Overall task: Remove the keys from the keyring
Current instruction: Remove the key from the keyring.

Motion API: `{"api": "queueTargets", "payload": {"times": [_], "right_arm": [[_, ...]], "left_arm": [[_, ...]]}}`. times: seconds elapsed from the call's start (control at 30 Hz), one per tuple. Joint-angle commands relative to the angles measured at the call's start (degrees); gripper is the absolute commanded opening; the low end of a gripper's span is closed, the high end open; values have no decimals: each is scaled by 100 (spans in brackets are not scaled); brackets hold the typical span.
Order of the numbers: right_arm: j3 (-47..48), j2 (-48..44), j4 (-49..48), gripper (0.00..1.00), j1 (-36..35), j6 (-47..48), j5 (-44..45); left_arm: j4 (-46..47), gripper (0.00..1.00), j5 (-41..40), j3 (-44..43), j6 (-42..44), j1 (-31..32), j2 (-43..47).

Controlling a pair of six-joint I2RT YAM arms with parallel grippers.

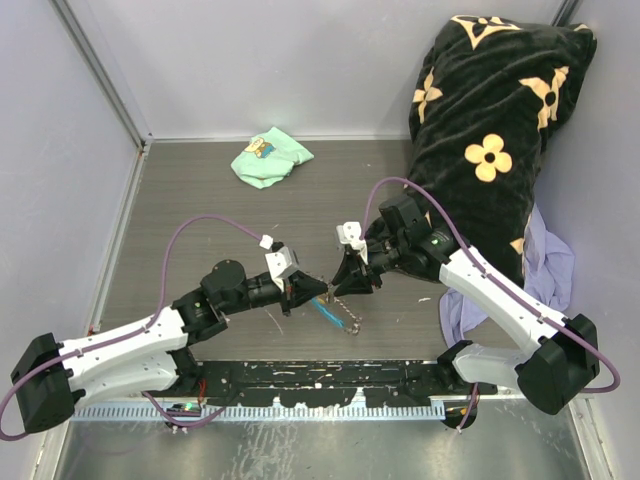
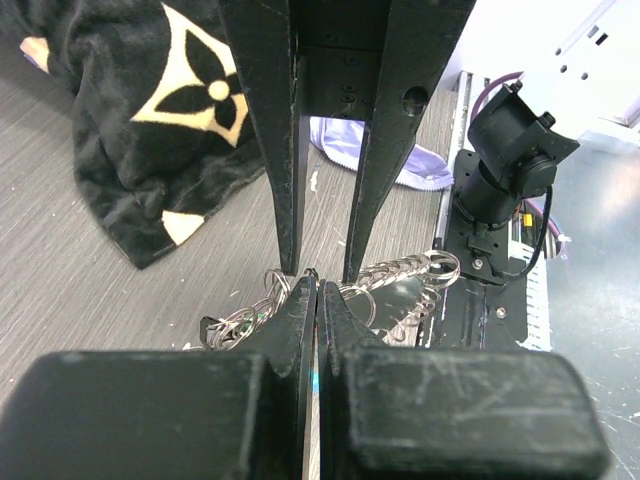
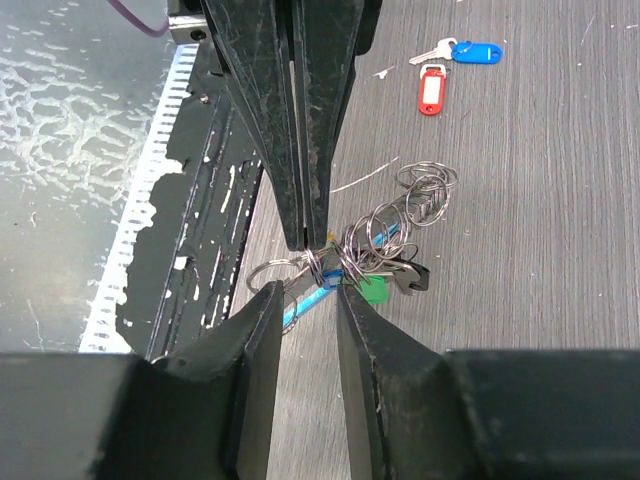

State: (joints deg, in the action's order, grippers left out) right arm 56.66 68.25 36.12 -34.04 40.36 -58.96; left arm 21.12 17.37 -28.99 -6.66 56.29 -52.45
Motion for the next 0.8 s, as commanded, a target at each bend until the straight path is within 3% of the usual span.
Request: {"api": "queueTargets", "payload": {"times": [0.0, 0.13, 0.27, 0.77], "right_arm": [[49, -111, -224, 34, -39, -65, -281], [7, -136, -223, 32, -41, -17, -423], [2, -121, -228, 23, -65, 16, -467], [-18, -31, -293, 20, -223, 33, -265]], "left_arm": [[701, 0, 113, -80, -37, 27, -11], [718, 0, 118, -88, -45, 27, -31], [733, 0, 127, -93, -55, 29, -39], [750, 0, 145, -107, -97, 23, -48]]}}
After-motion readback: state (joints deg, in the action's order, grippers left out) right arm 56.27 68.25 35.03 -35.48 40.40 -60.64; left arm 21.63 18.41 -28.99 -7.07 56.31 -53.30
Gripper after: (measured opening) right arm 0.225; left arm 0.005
